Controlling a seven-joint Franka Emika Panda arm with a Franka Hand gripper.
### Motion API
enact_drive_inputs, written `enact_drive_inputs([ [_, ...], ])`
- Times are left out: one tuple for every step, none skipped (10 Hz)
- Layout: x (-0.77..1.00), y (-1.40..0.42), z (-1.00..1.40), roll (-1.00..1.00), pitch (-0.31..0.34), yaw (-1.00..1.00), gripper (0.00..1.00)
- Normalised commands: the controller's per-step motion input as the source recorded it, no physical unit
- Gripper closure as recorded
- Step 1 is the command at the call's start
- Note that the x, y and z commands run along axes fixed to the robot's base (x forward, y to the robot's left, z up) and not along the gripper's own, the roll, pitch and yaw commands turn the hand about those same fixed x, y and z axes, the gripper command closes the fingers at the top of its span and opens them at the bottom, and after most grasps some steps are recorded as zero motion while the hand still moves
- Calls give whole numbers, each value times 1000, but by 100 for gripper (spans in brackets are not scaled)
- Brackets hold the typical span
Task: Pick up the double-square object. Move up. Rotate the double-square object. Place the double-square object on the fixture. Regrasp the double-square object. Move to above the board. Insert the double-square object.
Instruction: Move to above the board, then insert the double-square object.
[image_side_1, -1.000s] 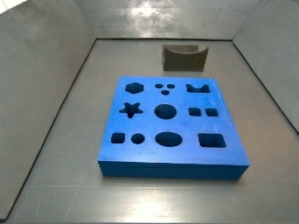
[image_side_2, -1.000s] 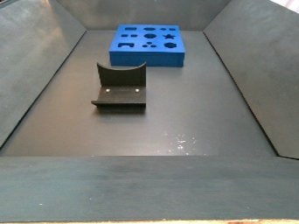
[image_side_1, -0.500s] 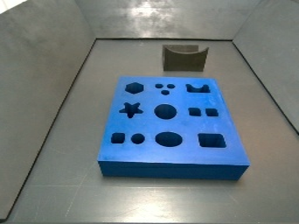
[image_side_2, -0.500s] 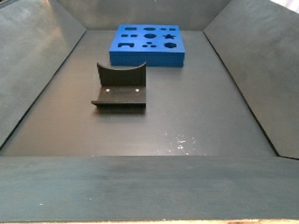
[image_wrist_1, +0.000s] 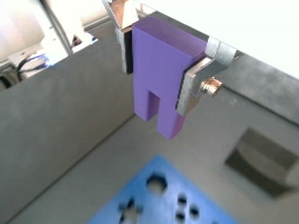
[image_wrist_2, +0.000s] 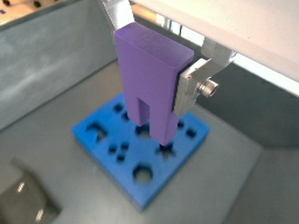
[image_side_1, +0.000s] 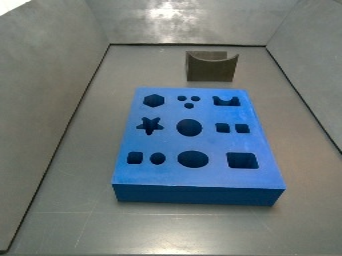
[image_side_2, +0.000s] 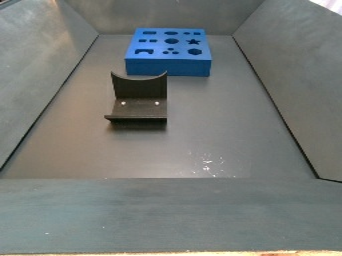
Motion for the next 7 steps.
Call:
enact_drive_inputs([
  [646, -813, 137, 59, 157, 9, 100],
  [346, -373, 79, 89, 148, 9, 100],
  [250, -269, 61, 81, 124, 10, 100],
  [31, 0, 0, 0, 0, 0, 100],
  [74, -86, 0, 0, 0, 46, 100],
  [334, -160, -9, 0, 0, 89, 100],
  [406, -49, -100, 83, 0, 14, 100],
])
